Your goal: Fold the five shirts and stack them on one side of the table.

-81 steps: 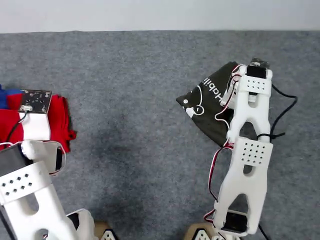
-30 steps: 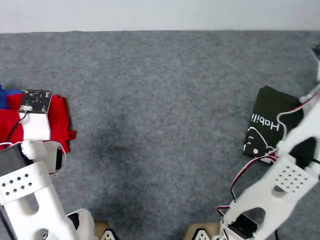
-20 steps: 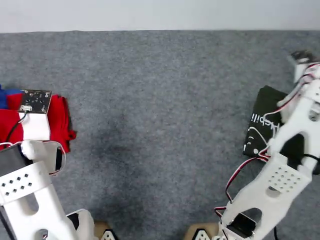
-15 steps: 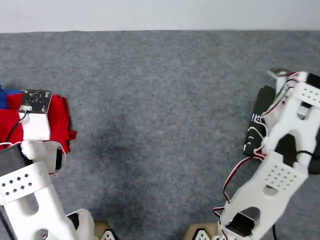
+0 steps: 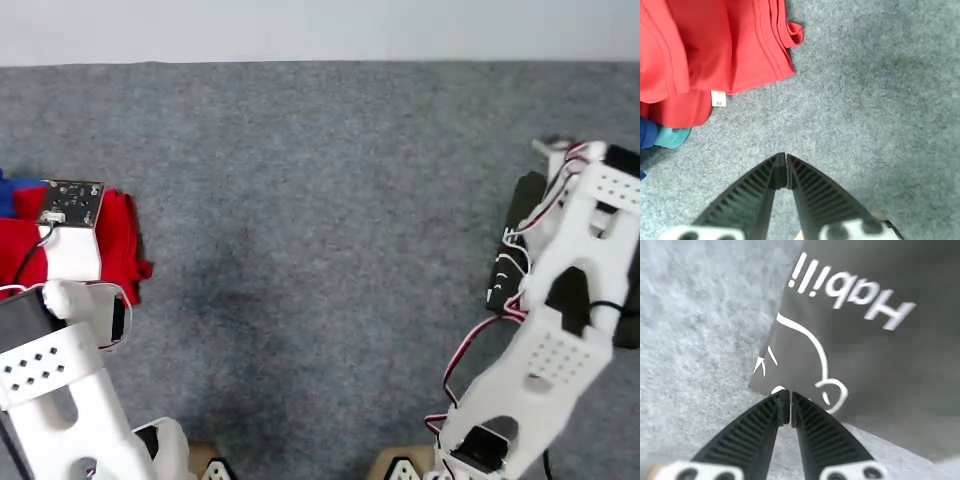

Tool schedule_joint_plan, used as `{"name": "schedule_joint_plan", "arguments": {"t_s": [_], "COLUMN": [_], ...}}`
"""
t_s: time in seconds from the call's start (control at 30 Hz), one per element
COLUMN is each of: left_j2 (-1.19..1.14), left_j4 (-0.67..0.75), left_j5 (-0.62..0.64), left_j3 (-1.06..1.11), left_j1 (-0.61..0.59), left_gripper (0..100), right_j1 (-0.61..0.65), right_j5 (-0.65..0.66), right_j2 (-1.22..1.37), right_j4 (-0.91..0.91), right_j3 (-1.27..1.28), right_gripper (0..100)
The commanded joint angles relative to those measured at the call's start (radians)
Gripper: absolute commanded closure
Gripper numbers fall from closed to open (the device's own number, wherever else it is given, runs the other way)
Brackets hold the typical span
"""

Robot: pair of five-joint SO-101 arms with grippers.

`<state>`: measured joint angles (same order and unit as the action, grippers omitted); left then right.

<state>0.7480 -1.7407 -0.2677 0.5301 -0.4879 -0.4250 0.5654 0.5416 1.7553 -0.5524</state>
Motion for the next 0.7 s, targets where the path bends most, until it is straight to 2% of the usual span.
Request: {"name": "schedule_joint_plan", "arguments": {"t_s": [0.0, 0.13, 0.27, 0.5, 0.67], "left_j2": [0.018, 0.008, 0.008, -0.097, -0.204], "left_j4": [-0.015, -0.012, -0.012, 0.072, 0.176], "left_j5": [-0.003, -0.02, -0.118, -0.358, -0.546], "left_j3": [-0.087, -0.171, -0.191, -0.185, -0.186], "left_j1": [-0.005, -0.005, -0.028, -0.33, -0.537], "left_gripper": [99, 99, 99, 83, 82], "right_j1": [0.004, 0.001, 0.001, 0.001, 0.001], "right_j5": [-0.012, -0.012, -0.011, -0.011, -0.008], "right_j2": [-0.193, -0.352, -0.541, -0.817, -0.929], "right_j4": [0.041, 0.042, 0.042, 0.041, 0.039], "right_j3": [-0.02, 0.106, 0.308, 0.618, 0.758], "right_gripper": [98.9, 98.8, 98.7, 98.7, 98.7]}}
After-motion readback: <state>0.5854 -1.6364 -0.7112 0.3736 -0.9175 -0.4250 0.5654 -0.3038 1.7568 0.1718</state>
